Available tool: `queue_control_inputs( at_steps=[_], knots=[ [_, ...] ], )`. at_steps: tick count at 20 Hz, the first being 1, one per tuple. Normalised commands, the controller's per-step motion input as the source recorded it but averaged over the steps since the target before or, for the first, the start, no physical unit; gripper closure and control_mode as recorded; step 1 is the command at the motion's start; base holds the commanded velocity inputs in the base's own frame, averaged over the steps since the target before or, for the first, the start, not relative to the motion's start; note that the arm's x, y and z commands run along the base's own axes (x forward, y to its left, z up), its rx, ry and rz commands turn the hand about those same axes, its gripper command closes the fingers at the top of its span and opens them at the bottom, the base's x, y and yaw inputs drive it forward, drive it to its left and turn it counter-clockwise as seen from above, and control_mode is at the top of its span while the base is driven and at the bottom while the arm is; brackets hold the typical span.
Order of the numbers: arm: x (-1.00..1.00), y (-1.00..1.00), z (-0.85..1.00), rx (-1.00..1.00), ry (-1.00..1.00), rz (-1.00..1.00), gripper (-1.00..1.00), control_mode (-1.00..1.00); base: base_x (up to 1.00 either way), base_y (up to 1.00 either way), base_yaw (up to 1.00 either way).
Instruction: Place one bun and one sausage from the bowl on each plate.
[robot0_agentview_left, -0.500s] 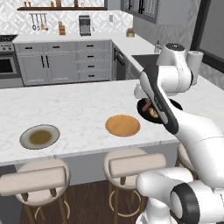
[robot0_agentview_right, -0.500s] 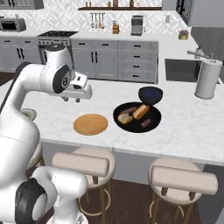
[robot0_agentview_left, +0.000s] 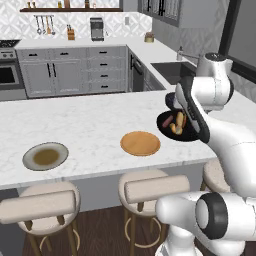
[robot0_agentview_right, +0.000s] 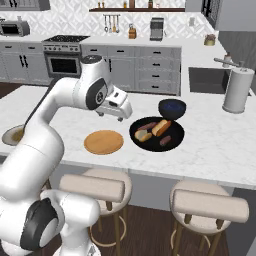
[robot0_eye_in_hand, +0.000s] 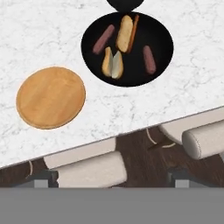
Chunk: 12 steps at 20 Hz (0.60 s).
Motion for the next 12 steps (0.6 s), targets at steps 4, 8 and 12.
queue_control_inputs(
  at_steps=[4,8,12],
  knots=[
    [0.77,-1.0,-0.38,0.0,0.0,-0.34,-1.0,-1.0,0.0,0.0,0.0],
    [1.0,-1.0,-0.87,0.0,0.01,-0.14,-1.0,-1.0,0.0,0.0,0.0],
    [0.95,-0.64,-0.7,-0.01,0.09,0.0,-1.0,-1.0,0.0,0.0,0.0]
  ],
)
